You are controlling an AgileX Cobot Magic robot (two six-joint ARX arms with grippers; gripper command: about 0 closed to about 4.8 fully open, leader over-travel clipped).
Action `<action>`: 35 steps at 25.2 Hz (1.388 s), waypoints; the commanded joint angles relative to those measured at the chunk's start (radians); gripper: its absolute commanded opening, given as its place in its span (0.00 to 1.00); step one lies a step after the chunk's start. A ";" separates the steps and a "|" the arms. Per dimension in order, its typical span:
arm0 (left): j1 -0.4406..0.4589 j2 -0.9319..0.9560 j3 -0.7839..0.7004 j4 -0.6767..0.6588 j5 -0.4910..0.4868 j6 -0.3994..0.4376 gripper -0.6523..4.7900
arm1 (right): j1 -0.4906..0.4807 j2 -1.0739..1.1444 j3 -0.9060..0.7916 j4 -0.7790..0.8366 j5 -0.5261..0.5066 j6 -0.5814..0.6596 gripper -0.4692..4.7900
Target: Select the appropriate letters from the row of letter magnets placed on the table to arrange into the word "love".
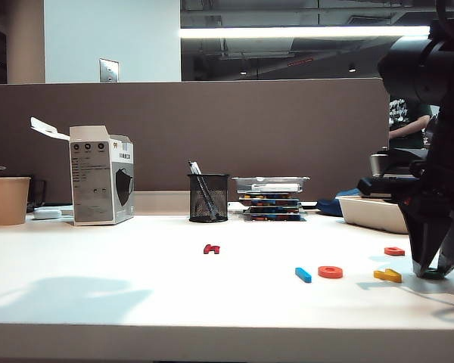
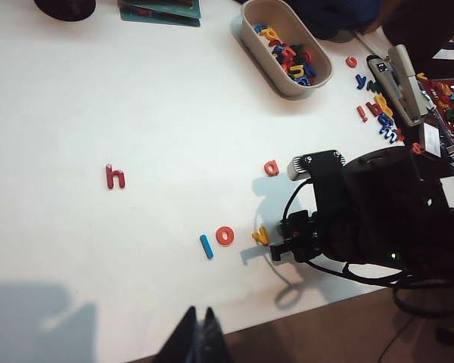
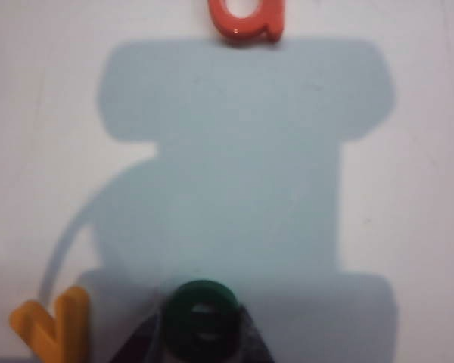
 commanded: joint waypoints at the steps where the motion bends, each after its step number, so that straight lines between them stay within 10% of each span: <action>1: -0.002 -0.002 0.002 0.007 -0.002 0.001 0.11 | 0.001 -0.001 0.002 -0.010 -0.003 -0.002 0.29; 35: -0.002 -0.002 0.002 0.007 -0.002 0.001 0.11 | 0.001 -0.030 0.088 -0.079 -0.002 -0.008 0.43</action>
